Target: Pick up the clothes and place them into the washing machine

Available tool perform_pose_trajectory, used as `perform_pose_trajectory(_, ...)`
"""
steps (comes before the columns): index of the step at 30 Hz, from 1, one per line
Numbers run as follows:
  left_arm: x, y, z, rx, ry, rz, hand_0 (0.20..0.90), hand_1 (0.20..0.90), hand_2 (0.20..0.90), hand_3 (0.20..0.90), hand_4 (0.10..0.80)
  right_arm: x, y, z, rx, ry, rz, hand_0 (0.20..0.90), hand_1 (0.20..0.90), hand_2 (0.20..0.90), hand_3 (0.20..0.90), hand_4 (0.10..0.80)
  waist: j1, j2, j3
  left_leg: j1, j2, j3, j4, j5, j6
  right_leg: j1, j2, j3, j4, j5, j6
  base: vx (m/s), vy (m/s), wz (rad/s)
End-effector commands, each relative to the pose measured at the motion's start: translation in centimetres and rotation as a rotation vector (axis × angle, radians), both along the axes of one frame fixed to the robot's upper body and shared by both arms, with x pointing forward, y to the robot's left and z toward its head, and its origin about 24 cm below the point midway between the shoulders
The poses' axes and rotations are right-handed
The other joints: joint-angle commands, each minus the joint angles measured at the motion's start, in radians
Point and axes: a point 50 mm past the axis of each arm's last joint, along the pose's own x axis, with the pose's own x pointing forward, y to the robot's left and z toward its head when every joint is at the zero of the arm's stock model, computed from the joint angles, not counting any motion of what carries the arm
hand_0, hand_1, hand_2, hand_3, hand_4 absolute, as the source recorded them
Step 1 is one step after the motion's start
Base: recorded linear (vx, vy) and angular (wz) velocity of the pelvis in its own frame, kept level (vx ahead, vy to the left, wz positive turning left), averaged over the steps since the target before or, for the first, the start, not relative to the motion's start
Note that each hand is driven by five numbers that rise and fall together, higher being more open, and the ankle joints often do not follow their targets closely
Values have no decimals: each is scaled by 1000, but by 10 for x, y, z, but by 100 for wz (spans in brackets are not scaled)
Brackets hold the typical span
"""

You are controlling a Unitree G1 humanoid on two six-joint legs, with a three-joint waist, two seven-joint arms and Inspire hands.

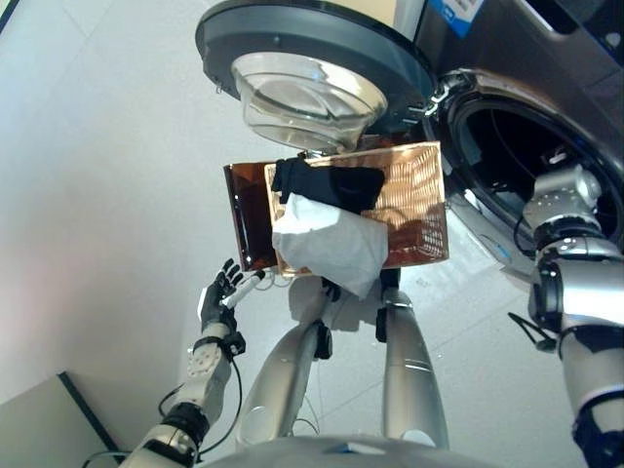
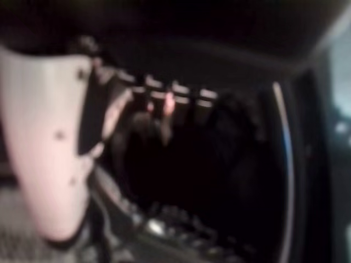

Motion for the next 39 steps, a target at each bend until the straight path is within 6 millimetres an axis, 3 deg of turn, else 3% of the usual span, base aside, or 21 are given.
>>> perform_pose_trajectory(1,-13,31,3,99,-27,40,900,900,900,900,800,-2,-2,96,-511,19,-6,900,900,900,900,800,17,-30,-69,-23,2,25,72,-80,-91,61,3,-18,-139,80,7,-32,-8,1)
perform_pose_trajectory(7,-12,35,9,117,-62,48,900,900,900,900,800,7,16,84,-767,189,12,900,900,900,900,800,11,-34,-68,-31,2,26,78,-78,-89,56,4,-17,-142,86,7,-6,-2,0)
perform_pose_trajectory(10,-11,36,9,124,-61,51,900,900,900,900,800,9,20,76,-805,218,30,900,900,900,900,800,10,-36,-68,-33,1,25,79,-77,-88,57,4,-18,-144,87,9,-3,2,-1)
perform_pose_trajectory(16,-11,37,10,117,-69,63,900,900,900,900,800,16,40,46,-933,288,127,900,900,900,900,800,5,-43,-67,-37,3,30,82,-77,-86,58,6,-15,-151,92,10,-11,4,-3)
perform_pose_trajectory(21,-9,36,10,104,-76,84,900,900,900,900,800,13,54,22,-904,233,185,900,900,900,900,800,-5,-50,-65,-38,4,31,84,-76,-85,58,7,-15,-153,93,10,0,0,0)
perform_pose_trajectory(28,-8,32,9,89,-81,103,900,900,900,900,800,2,82,-30,-871,219,299,900,900,900,900,800,-19,-64,-63,-37,6,33,84,-77,-82,63,7,-15,-160,93,12,1,-3,-1)
perform_pose_trajectory(35,-4,28,11,94,-93,109,900,900,900,900,800,-11,98,-80,-895,341,379,900,900,900,900,800,-28,-70,-62,-36,6,34,89,-82,-78,65,7,-13,-159,91,12,1,-1,-1)
perform_pose_trajectory(39,-4,30,12,104,-96,122,900,900,900,900,800,-15,102,-97,-857,376,394,900,900,900,900,800,-28,-68,-63,-21,3,25,87,-101,-83,78,7,-9,-158,71,17,56,3,0)
